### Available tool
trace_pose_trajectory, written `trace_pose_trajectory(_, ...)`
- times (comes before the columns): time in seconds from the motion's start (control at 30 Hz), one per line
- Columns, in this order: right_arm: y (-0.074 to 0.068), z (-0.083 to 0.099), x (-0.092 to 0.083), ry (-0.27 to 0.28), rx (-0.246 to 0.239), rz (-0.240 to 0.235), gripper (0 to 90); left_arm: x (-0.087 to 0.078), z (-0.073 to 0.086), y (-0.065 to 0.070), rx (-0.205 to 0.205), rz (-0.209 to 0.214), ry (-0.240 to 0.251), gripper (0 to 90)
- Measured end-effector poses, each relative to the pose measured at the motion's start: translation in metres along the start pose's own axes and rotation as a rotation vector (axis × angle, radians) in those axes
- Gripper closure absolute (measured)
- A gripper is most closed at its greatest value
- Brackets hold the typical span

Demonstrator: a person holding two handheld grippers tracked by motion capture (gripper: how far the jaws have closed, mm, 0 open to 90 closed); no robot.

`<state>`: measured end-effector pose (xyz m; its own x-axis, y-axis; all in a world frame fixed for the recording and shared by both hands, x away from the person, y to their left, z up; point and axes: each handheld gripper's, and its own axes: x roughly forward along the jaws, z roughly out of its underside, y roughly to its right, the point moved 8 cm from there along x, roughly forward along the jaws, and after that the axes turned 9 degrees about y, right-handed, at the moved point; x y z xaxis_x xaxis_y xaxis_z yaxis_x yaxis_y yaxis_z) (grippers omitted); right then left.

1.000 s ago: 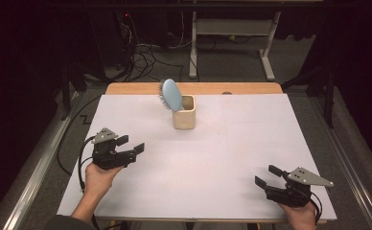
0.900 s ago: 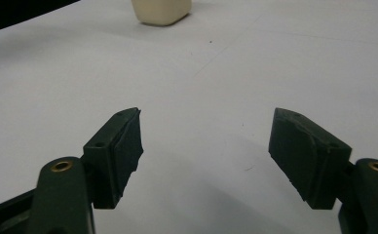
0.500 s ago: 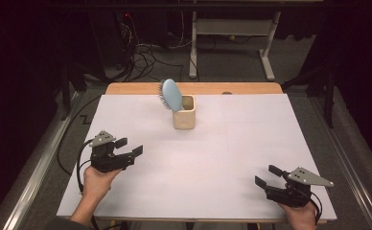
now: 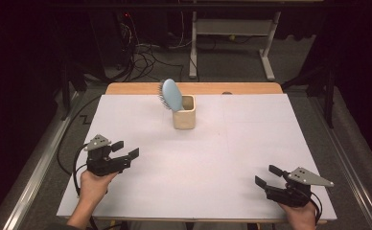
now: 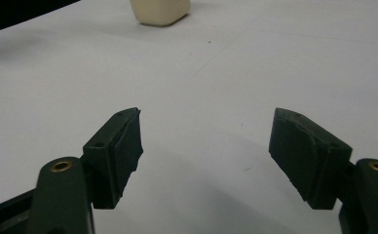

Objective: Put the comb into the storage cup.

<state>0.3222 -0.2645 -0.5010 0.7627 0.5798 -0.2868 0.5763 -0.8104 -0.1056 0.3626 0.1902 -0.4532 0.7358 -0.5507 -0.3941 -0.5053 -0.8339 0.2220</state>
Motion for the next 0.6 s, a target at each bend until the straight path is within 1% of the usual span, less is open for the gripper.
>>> trace_pose_trajectory(0.6, 0.000, 0.000, 0.000, 0.000, 0.001, 0.000, 28.2, -0.005, 0.013, -0.006, -0.023, -0.011, 0.006, 29.2)
